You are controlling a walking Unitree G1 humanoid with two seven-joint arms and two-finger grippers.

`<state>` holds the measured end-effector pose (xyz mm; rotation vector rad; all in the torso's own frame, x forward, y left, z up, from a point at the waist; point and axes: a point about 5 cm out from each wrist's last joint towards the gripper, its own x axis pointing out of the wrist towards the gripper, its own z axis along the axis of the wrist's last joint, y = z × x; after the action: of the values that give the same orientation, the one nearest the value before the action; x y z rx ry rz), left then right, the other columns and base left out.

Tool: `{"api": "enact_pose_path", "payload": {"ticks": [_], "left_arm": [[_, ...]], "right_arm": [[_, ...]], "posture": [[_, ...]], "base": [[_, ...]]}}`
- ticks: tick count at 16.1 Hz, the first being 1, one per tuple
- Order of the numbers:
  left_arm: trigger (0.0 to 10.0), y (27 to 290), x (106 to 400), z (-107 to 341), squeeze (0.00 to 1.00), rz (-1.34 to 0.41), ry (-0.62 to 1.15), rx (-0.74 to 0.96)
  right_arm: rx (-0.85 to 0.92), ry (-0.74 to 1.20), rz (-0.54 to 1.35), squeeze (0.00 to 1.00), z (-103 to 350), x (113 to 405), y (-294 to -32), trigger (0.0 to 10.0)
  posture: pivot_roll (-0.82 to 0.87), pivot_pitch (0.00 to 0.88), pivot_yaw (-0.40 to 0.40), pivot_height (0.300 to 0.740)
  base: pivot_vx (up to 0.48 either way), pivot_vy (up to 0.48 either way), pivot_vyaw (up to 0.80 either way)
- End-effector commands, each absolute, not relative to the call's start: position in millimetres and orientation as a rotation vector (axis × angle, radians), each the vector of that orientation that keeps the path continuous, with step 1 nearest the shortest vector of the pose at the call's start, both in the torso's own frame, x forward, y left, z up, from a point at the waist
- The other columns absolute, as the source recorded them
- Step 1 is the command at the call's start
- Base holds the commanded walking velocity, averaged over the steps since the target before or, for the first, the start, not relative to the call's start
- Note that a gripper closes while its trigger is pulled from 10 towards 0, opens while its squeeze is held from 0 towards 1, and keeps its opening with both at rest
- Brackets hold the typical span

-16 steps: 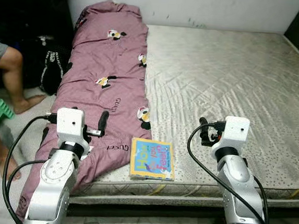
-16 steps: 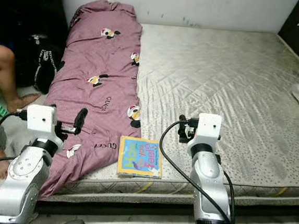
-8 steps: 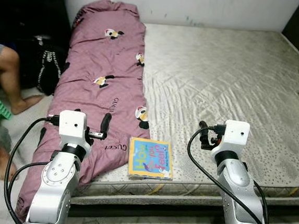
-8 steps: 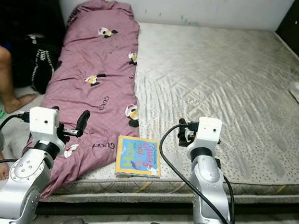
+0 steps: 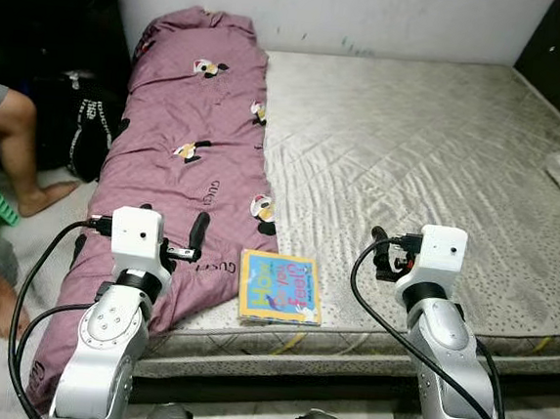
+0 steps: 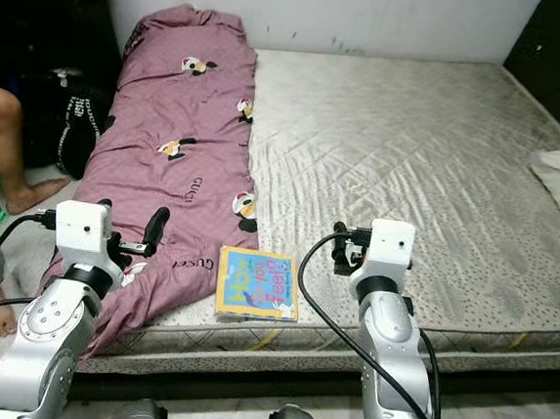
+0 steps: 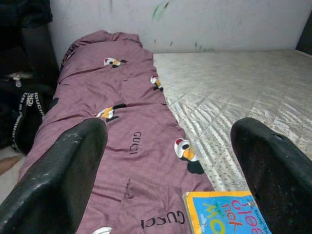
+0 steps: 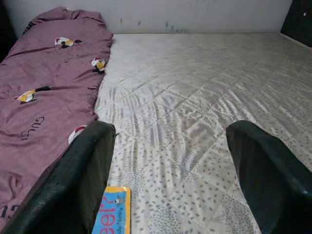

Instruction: Clean up the room

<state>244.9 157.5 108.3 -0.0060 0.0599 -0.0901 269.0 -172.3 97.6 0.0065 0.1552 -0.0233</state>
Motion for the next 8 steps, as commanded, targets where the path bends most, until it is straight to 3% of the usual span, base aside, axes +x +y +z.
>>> {"api": "enact_pose_path", "payload": {"ticks": [1,4,8], "left_arm": [[10.0,156.3,246.2,110.6,0.0,-0.103,0.054,-0.002],[10.0,157.6,246.8,111.2,0.0,-0.094,0.051,-0.003],[10.0,156.1,246.1,111.6,0.0,-0.11,0.048,-0.01]], "right_arm": [[0.004,0.157,-0.022,0.0,99.4,270.4,-172.4,10.0],[0.002,0.157,-0.018,0.0,99.5,271.2,-172.7,10.0],[-0.003,0.163,-0.015,0.0,98.9,271.6,-172.5,10.0]], "posture": [[0.01,0.0,-0.018,0.662],[0.01,0.0,-0.021,0.627],[0.01,0.0,-0.024,0.623]], "base": [[0.0,0.0,0.0],[0.0,0.0,0.0],[0.0,0.0,0.0]]}}
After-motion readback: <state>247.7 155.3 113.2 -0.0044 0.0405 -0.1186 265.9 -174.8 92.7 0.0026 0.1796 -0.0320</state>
